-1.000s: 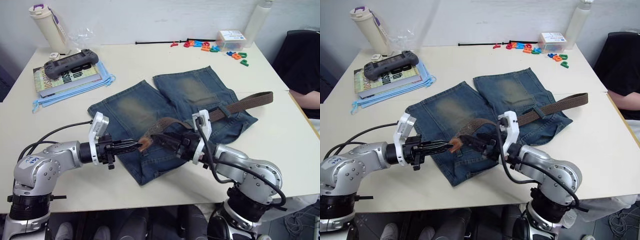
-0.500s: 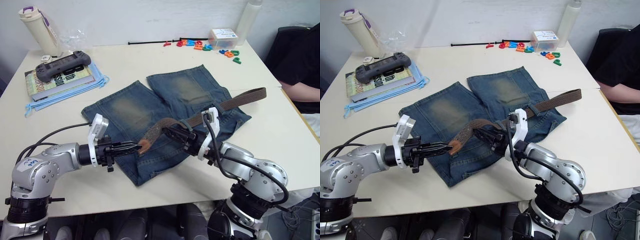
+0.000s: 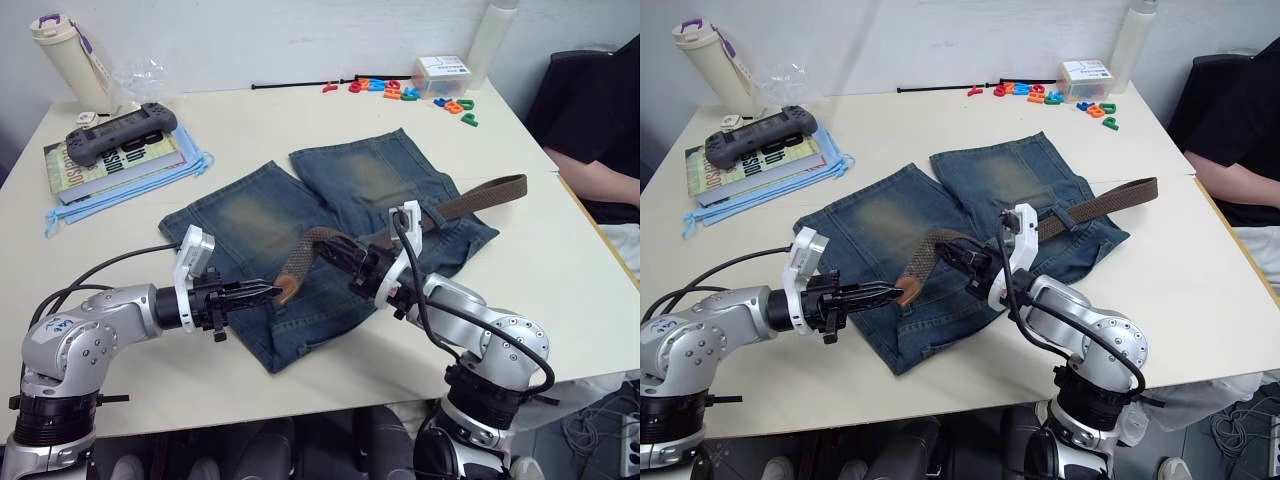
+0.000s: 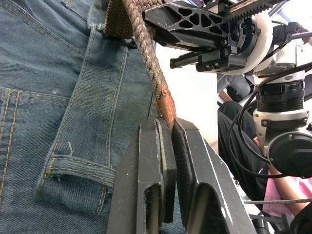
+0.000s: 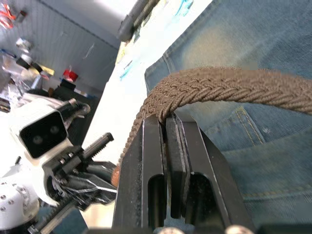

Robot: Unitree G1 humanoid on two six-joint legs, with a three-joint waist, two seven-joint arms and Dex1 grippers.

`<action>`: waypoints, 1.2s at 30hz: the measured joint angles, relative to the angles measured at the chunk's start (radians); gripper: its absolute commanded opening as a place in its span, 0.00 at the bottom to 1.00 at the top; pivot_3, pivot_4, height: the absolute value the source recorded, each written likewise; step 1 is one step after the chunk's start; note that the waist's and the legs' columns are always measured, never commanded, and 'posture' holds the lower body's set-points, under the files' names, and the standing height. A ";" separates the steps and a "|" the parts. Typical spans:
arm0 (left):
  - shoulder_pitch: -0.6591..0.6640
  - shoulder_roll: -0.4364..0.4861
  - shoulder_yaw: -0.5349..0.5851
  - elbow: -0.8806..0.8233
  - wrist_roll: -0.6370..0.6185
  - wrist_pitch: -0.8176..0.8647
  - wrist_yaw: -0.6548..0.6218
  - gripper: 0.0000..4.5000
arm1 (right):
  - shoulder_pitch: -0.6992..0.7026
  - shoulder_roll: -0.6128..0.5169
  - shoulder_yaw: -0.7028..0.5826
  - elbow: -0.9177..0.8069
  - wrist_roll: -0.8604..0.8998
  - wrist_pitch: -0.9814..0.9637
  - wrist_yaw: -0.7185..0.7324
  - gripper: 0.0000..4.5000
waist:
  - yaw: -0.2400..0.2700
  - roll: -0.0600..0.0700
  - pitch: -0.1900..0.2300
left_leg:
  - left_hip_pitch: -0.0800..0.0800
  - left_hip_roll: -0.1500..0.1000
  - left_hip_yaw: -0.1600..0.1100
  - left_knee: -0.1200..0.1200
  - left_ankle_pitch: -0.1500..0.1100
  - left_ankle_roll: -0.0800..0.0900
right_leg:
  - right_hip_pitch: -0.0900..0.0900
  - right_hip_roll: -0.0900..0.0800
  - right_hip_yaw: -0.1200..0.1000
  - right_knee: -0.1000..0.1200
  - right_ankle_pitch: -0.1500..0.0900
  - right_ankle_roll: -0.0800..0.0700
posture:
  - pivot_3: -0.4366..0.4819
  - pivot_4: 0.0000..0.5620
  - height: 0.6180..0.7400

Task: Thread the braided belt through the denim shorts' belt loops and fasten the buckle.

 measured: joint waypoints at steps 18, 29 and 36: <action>0.348 0.189 0.193 -0.028 0.045 -0.108 -0.146 0.50 | 0.192 -0.096 0.150 -0.031 0.196 -0.336 -0.254 0.00 | 0.005 0.002 0.001 | 0.000 0.001 0.000 0.000 -0.004 0.007 | -0.001 0.002 0.003 0.000 -0.001 -0.001 | 0.48 0.27 0.32; 0.398 0.178 0.214 -0.034 0.044 -0.165 -0.167 0.50 | 0.241 -0.119 0.277 -0.020 0.201 -0.425 -0.285 0.00 | -0.001 0.002 0.001 | 0.000 0.002 0.000 0.000 -0.005 0.006 | -0.002 0.004 0.004 0.001 -0.001 -0.002 | 0.48 0.27 0.32; 0.422 0.178 0.214 0.012 0.087 -0.245 -0.212 0.50 | 0.174 -0.140 0.337 0.065 0.190 -0.426 -0.256 0.00 | 0.000 0.002 0.001 | 0.000 0.002 0.000 0.000 -0.006 0.006 | -0.002 0.005 0.004 0.001 -0.001 -0.002 | 0.48 0.27 0.32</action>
